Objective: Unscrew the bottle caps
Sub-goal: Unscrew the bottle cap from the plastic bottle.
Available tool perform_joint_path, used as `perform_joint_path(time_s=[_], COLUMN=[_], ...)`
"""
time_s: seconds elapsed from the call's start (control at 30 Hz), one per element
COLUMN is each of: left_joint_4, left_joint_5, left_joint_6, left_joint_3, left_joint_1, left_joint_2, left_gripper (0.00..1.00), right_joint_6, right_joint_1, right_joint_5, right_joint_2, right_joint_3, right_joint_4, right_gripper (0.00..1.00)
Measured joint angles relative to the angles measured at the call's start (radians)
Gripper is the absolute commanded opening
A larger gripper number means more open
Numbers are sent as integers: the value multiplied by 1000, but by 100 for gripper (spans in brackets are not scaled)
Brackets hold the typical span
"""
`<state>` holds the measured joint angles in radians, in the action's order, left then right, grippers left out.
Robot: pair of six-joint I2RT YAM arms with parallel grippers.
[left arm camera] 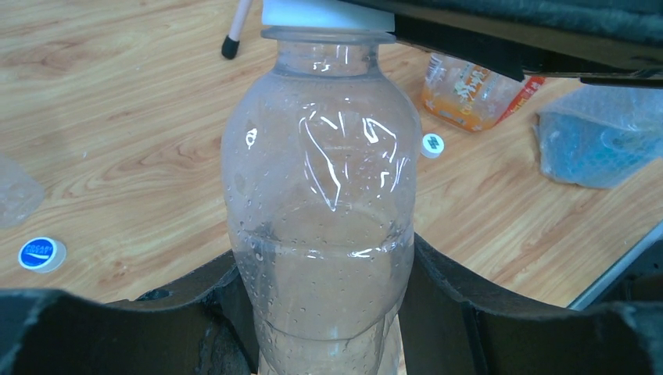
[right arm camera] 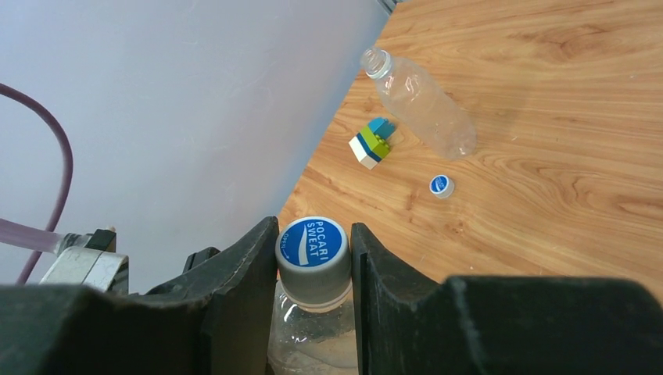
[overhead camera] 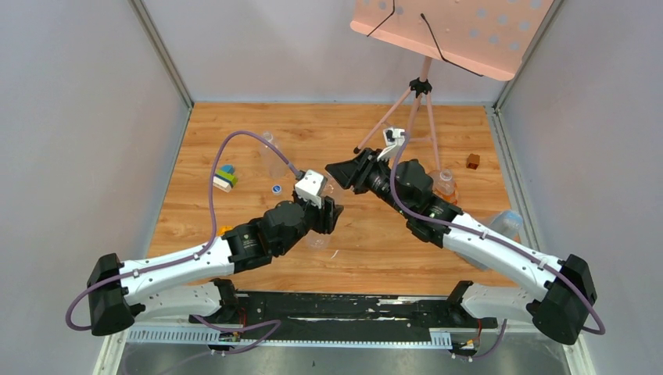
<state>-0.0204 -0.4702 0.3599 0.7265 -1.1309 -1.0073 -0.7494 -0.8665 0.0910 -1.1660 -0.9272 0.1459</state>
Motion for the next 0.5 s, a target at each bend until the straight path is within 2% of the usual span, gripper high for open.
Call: perform_joint_path(time_s=[0.13,0.4,0.5], left_joint_4=[-8,-99,-189], left_joint_5=[65,385,527], left_joint_6=[-3,45,92], left_joint_3=[-14,-83,-118], left_joint_1=[28,155,200], left_joint_2=[1,15,24], left_gripper=[0,0,0], right_joint_6=[-24,-101,-122], right_joint_1=[47,145,169], right_joint_5=[-95,-311,-379], right_joint_2=[9,10,13], right_joint_3=[80,226,257], right_joint_4=[120,370,466], right_gripper=[0,0,0])
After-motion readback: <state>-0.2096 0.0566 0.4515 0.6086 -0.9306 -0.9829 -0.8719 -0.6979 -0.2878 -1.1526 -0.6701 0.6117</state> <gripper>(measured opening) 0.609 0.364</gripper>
